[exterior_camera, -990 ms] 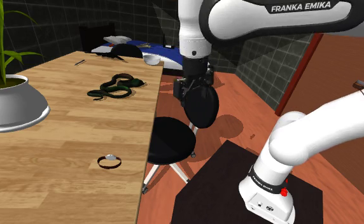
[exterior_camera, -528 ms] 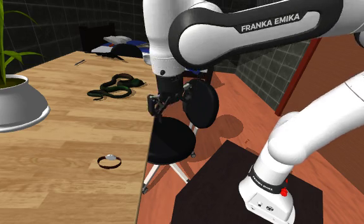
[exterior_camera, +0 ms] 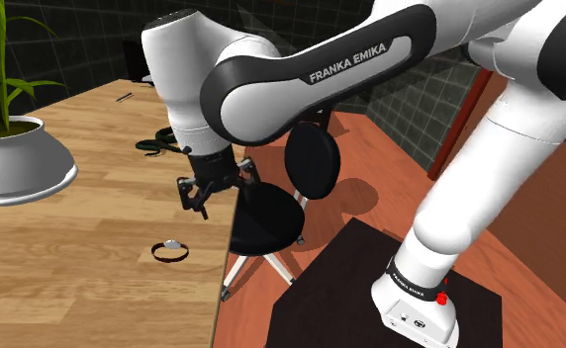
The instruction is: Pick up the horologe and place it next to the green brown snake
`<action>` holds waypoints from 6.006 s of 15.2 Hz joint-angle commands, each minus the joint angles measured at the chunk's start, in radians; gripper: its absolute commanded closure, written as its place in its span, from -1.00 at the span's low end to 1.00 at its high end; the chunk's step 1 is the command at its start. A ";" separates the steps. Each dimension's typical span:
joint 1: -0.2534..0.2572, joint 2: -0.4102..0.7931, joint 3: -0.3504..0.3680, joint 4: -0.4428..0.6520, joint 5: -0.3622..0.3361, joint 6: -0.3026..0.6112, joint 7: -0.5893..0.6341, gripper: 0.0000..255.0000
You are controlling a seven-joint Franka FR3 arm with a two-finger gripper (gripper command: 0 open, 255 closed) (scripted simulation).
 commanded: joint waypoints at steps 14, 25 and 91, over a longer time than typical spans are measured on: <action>0.184 0.529 -0.027 0.272 -0.382 0.007 0.451 -1.00; 0.182 0.533 -0.031 0.257 -0.389 0.025 0.455 1.00; -0.014 0.909 -0.285 1.241 -0.558 -0.369 -0.344 1.00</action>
